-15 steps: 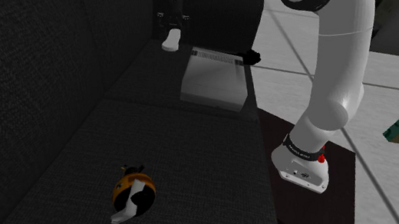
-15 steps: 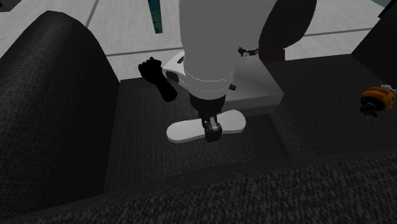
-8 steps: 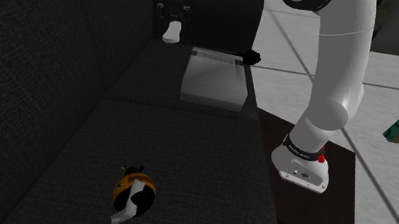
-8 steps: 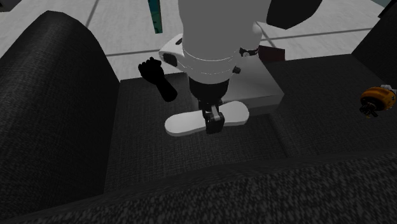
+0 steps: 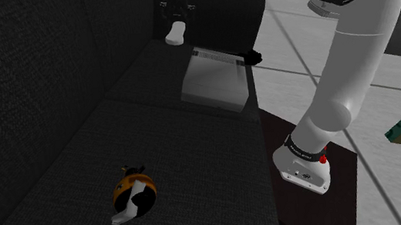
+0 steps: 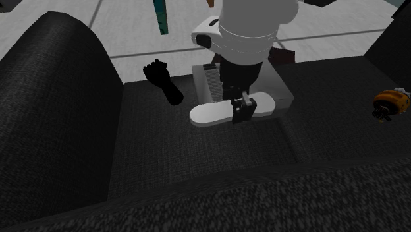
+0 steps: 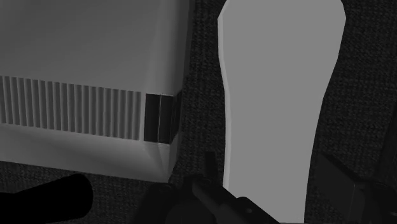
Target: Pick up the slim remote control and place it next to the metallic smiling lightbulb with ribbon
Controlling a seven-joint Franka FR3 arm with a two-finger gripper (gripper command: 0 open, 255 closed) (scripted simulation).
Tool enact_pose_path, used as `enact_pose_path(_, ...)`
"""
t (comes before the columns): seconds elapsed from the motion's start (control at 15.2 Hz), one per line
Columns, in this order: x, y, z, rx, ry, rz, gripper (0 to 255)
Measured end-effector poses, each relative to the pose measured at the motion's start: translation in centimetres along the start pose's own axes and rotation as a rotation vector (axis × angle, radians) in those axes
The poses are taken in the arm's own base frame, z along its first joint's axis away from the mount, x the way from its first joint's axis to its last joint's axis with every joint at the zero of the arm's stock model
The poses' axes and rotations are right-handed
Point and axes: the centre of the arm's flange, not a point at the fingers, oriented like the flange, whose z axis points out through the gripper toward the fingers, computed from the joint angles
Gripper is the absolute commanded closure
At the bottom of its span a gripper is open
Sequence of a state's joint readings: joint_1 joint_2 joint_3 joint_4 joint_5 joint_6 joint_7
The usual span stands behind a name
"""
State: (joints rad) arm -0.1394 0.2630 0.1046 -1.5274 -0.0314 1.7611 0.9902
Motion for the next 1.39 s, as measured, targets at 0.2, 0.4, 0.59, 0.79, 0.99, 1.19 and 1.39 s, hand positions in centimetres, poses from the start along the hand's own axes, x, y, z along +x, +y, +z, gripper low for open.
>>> enact_pose_path(0.2,-3.4,1.3,-0.2,0.0,0.0,-0.001,255)
enact_pose_path(0.4,-7.2,2.8,0.0,0.0,0.0,0.0,255)
enact_pose_path(0.59,-10.7,4.5,0.0,0.0,0.0,0.0,255)
enact_pose_path(0.79,-14.4,5.8,0.2,0.0,0.0,-0.001,255)
enact_pose_path(0.99,-18.2,7.1,0.0,0.0,0.0,-0.001,255)
enact_pose_path(1.19,-21.8,8.7,0.3,0.0,0.0,-0.001,255)
enact_pose_path(1.39,-25.6,10.1,0.3,0.0,0.0,-0.001,255)
